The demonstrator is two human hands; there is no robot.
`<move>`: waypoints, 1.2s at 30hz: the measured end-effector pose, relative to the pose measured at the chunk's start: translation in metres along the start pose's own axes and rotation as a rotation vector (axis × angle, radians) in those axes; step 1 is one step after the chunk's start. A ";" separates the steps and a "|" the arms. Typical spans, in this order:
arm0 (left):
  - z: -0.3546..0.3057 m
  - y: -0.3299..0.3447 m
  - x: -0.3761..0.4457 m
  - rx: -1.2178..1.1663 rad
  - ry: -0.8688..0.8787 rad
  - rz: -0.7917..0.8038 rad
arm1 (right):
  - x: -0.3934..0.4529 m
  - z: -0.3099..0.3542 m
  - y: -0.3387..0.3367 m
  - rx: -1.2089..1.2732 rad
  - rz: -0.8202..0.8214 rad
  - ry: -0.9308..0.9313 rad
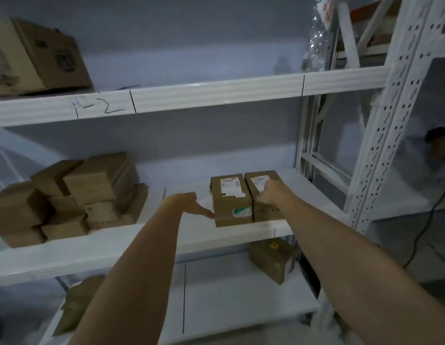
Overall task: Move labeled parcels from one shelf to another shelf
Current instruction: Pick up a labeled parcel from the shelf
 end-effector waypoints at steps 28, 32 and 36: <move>0.018 0.028 0.255 -0.877 -0.185 0.403 | 0.167 0.083 0.062 -0.063 0.504 0.174; 0.025 0.023 0.246 -0.888 -0.164 0.309 | 0.166 0.078 0.067 0.200 0.540 0.276; 0.023 0.009 0.232 -0.943 -0.109 0.136 | 0.160 0.081 0.056 0.327 0.376 0.195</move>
Point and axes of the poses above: each hand's wrist, its own x-axis towards the middle knuckle, its own y-axis out of the palm, z = x × y, the point moved 3 cm from there along x, towards the middle knuckle, and after that the axes turned 5 degrees about y, right-handed, at the moved point
